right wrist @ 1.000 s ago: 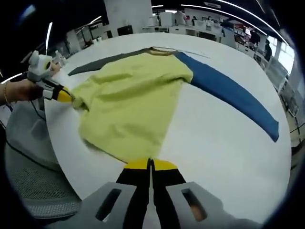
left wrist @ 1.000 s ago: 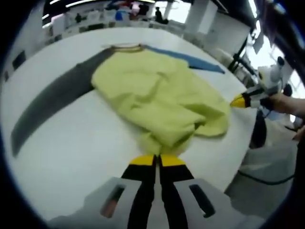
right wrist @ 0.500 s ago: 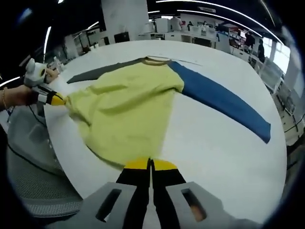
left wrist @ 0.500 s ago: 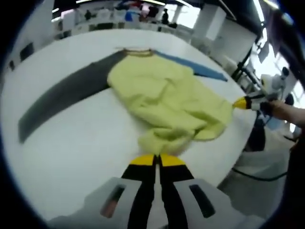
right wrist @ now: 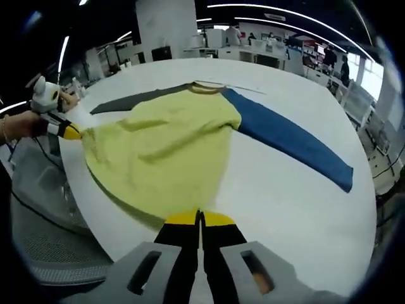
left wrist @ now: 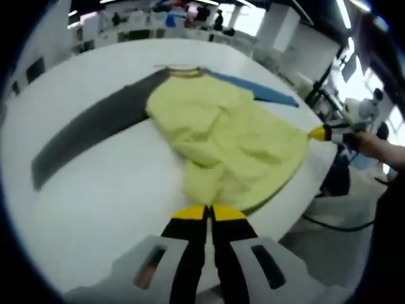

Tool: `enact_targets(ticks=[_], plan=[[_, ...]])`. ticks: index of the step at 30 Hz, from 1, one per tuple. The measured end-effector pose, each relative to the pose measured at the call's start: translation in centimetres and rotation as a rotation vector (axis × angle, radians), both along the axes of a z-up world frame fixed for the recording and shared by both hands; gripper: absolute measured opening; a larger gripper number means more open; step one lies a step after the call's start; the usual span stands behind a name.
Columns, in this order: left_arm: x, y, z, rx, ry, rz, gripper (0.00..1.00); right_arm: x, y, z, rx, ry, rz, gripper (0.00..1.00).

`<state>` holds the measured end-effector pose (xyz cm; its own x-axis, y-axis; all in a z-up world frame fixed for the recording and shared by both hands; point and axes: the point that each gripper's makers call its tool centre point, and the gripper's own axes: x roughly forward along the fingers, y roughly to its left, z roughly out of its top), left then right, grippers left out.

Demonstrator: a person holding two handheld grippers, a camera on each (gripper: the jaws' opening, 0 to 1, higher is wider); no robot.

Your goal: Fold the garment on the visible template until the final outline fits inside the template.

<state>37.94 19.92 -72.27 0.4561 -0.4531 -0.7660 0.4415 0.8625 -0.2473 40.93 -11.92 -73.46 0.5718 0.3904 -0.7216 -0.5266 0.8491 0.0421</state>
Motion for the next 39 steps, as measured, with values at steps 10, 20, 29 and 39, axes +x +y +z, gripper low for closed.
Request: enact_targets(ticks=[10,20,29,39], plan=[[-1.0,0.7,0.9,-0.001,0.029,0.026,0.00,-1.0,-0.6,0.2,-0.001,0.000,-0.013,0.01],[-1.0,0.3,2.2,-0.002,0.044,0.025,0.00,-1.3,-0.7,0.7,0.004,-0.012,-0.022,0.01],[-0.7,0.0,3.7,-0.017,0.038,0.019,0.00,-1.8,-0.6,1.2,0.007,-0.019,-0.019,0.01],[-0.2,0.5,5.0,0.011,0.080,-0.063,0.00,-2.1,-0.6,2.1,0.015,-0.033,-0.009,0.01]])
